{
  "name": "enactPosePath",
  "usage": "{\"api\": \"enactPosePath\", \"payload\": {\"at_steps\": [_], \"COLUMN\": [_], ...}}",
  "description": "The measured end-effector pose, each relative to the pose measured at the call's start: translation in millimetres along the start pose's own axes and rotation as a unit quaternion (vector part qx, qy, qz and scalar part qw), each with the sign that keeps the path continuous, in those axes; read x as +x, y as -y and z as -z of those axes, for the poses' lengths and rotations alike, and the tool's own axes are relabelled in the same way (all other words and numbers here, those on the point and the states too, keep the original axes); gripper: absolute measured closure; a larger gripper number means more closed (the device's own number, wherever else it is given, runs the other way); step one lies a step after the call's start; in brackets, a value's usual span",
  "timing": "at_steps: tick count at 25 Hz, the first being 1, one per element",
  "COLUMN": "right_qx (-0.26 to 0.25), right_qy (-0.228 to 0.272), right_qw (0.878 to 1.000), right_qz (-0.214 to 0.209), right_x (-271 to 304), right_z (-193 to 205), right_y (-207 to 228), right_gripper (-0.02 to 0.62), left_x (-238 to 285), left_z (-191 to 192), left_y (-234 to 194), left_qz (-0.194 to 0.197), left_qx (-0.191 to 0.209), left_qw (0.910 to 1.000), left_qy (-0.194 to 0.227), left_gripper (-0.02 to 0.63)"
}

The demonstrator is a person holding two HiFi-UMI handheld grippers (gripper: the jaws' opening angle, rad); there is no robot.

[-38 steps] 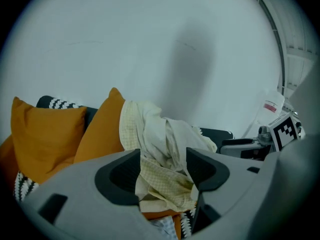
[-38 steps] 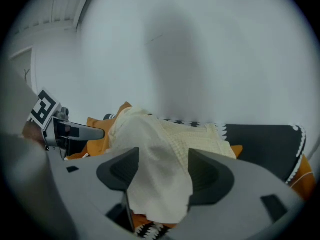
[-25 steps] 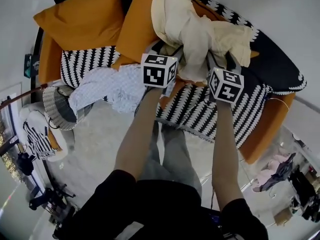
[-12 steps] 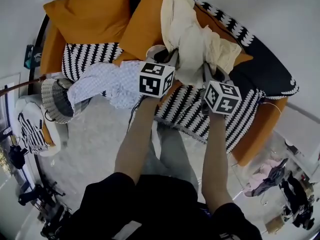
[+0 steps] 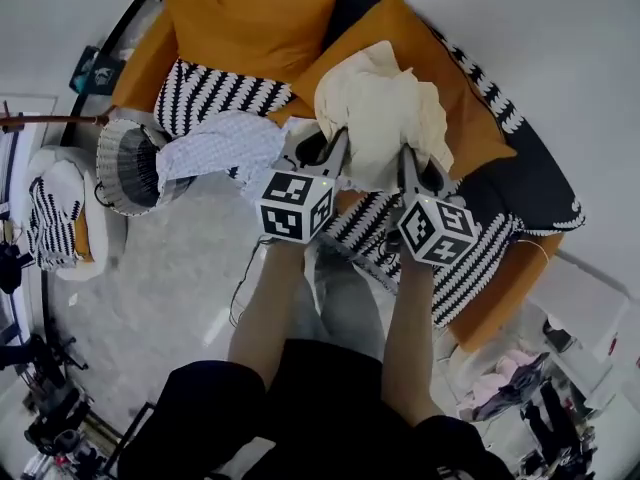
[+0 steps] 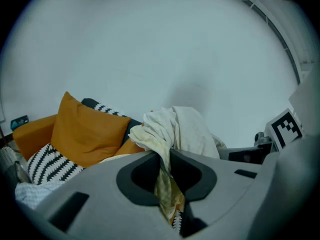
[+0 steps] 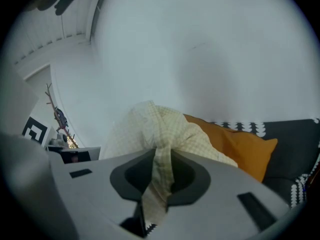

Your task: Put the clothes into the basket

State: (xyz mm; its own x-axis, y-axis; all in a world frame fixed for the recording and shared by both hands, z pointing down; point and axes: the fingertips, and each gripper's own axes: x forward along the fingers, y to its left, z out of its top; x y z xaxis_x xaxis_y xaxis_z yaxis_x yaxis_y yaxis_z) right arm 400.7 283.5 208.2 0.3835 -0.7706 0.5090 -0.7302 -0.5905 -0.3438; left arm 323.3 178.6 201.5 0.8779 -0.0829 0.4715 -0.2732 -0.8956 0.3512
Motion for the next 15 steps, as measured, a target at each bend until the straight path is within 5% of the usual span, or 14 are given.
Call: {"api": "enactPosePath", "payload": {"at_steps": [7,15], "right_qx": [-0.055,-0.114], "right_qy": [-0.030,-0.096], "right_qw": [0.993,0.961], "right_qz": [-0.101,-0.232], "right_x": [35.3,86.0], "right_z": [4.9,60.4], "right_y": [-123.3,-295.6], "right_gripper": [0.534,0.534], "left_x": [-97.4,-226.0], "left_z": [-3.1,26.1], "left_y": [-90.1,-216.2], "left_qz": [-0.094,-0.222], "left_qx": [-0.043,-0.111], "left_qw": [0.9939,0.9668], "left_qy": [0.039,0.061], "left_gripper": [0.552,0.552]}}
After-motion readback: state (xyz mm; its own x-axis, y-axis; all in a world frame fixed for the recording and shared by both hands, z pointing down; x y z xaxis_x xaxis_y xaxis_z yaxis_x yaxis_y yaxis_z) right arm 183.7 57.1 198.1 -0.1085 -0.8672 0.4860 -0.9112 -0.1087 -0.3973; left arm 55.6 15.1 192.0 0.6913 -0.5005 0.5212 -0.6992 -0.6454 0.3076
